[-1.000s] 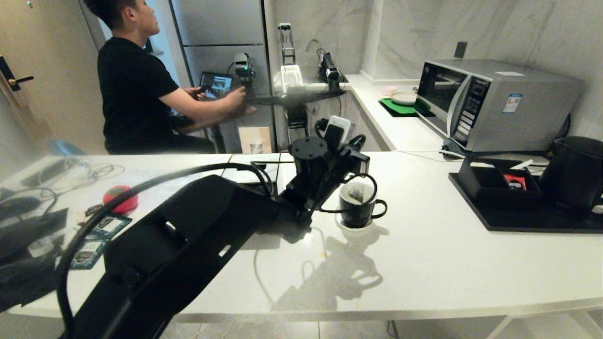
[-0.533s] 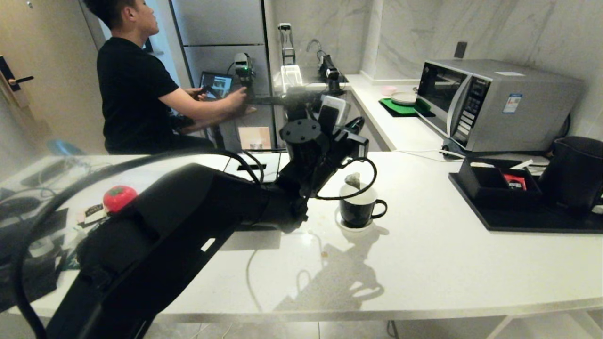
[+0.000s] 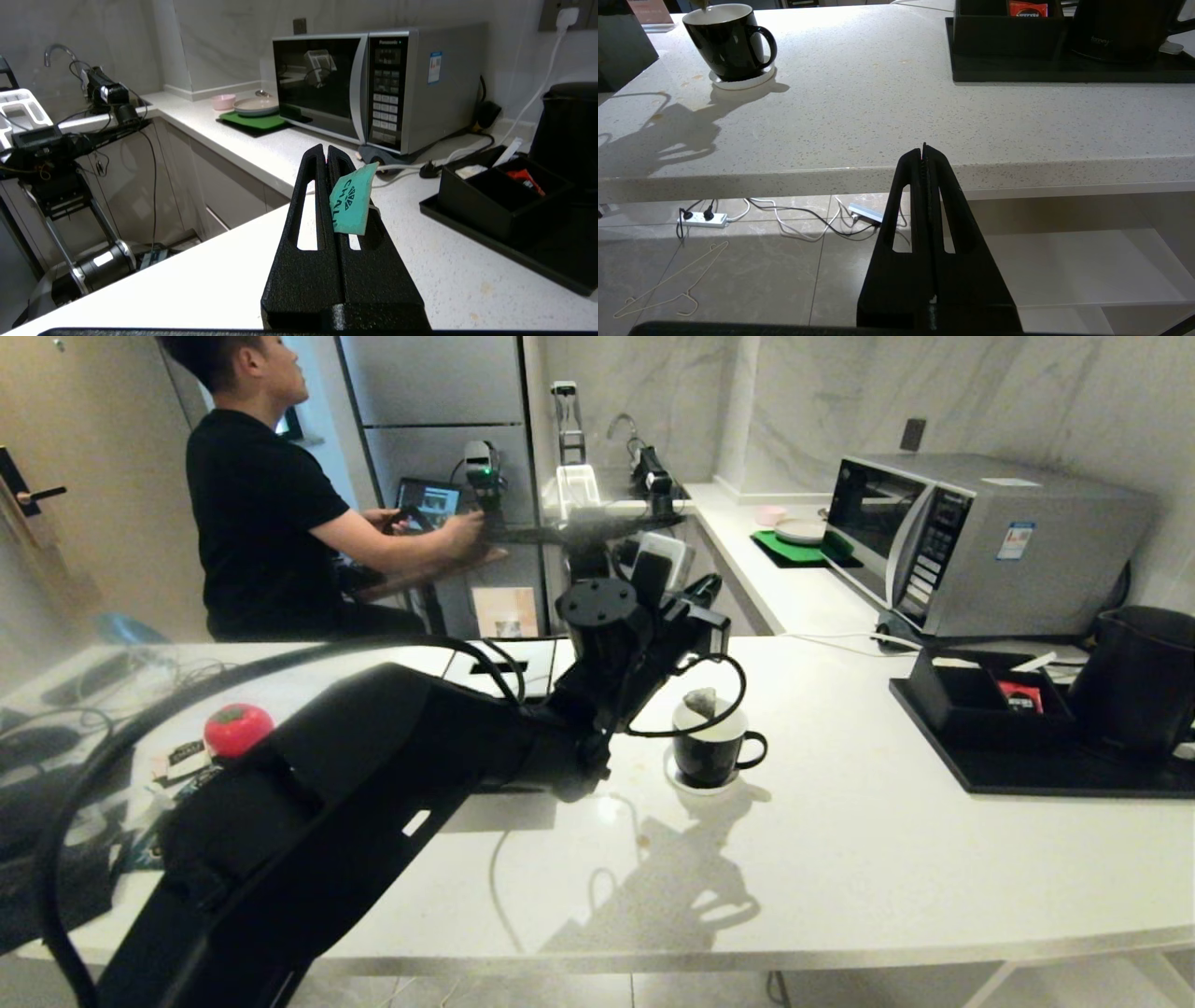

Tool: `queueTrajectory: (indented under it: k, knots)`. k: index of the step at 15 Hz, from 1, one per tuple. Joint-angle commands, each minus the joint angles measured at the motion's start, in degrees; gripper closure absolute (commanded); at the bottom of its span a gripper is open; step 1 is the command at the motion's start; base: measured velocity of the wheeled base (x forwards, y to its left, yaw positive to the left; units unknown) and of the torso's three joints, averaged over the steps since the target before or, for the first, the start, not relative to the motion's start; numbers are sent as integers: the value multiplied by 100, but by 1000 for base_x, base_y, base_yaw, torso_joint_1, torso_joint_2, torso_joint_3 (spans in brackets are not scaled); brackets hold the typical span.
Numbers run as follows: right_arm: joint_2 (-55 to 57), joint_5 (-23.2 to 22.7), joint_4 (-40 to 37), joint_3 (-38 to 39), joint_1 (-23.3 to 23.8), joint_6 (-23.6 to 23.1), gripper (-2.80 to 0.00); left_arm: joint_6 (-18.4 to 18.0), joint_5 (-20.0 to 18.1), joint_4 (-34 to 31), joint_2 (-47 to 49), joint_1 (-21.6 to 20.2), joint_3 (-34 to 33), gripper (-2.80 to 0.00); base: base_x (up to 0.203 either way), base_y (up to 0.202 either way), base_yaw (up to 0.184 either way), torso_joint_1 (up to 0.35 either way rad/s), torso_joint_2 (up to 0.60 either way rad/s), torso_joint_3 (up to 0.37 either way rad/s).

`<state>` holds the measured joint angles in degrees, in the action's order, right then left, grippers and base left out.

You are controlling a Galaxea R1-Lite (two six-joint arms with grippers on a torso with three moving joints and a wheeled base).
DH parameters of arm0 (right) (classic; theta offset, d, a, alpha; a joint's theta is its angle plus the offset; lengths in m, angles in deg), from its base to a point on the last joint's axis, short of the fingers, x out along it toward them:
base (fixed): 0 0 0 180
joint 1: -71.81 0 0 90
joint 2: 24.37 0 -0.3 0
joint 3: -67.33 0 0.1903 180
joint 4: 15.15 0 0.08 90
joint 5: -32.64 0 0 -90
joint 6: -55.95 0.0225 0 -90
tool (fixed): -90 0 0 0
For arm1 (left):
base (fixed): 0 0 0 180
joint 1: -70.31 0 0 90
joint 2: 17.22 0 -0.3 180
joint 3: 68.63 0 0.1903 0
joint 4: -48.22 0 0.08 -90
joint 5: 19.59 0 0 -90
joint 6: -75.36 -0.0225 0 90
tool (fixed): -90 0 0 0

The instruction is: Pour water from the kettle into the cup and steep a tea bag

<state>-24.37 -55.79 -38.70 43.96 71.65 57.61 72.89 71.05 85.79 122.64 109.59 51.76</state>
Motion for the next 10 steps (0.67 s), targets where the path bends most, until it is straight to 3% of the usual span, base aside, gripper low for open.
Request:
queueTrajectory:
  k: [1,6,10]
  knots:
    - [4,1,1,0,-2,1,0,1,7,41,149,1,-10,0,0,0,0,0,0,0]
    - [9,1,1,0,-2,1,0,1,30,177,448,10,-33,0,0,0,0,0,0,0]
    - [9,1,1,0,-2,1,0,1,42,491,614,11,-427,0,0,0,0,0,0,0]
